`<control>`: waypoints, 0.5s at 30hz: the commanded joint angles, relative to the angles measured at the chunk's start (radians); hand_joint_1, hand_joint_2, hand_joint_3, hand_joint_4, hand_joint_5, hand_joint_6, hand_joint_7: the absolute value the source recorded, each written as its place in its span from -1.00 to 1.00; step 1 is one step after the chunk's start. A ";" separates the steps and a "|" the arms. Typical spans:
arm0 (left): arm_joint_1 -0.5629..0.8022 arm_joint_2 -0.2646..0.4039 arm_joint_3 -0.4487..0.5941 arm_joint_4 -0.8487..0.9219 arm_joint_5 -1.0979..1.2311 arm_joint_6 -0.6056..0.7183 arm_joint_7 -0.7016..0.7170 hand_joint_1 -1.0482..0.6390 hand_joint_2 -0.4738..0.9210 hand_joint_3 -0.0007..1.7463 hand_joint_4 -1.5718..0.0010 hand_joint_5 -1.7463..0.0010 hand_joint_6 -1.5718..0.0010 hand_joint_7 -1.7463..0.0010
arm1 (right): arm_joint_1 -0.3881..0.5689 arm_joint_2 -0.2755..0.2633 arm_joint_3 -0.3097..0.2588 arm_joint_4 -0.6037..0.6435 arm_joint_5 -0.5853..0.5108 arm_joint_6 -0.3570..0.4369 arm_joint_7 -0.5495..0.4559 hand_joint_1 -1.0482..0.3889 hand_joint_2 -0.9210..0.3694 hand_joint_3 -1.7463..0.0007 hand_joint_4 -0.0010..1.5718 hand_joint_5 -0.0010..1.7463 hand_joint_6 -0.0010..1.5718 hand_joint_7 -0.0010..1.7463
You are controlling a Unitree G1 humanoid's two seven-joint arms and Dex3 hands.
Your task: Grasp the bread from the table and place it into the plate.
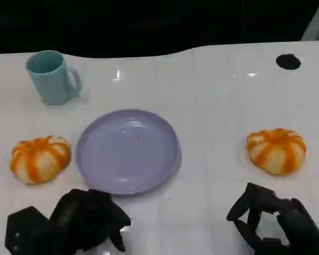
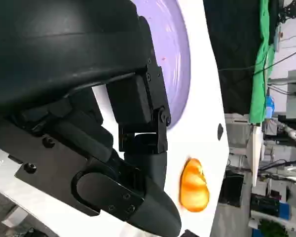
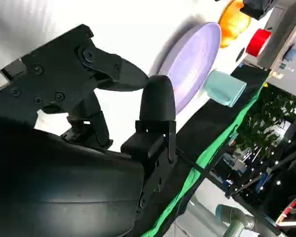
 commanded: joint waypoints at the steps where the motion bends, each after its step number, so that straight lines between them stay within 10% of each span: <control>1: 0.002 0.012 0.009 0.004 -0.008 0.001 -0.001 -1.00 0.84 -1.00 -0.84 -0.19 -0.95 0.32 | -0.006 -0.010 -0.003 0.006 0.017 -0.008 0.002 0.04 -0.42 -0.06 -0.06 1.00 -0.17 0.56; 15: -0.001 0.014 0.007 0.009 0.000 -0.008 0.004 -1.00 0.86 -0.99 -0.84 -0.19 -0.95 0.31 | -0.010 -0.012 -0.003 0.014 0.004 -0.014 -0.006 0.05 -0.40 -0.07 -0.07 1.00 -0.16 0.55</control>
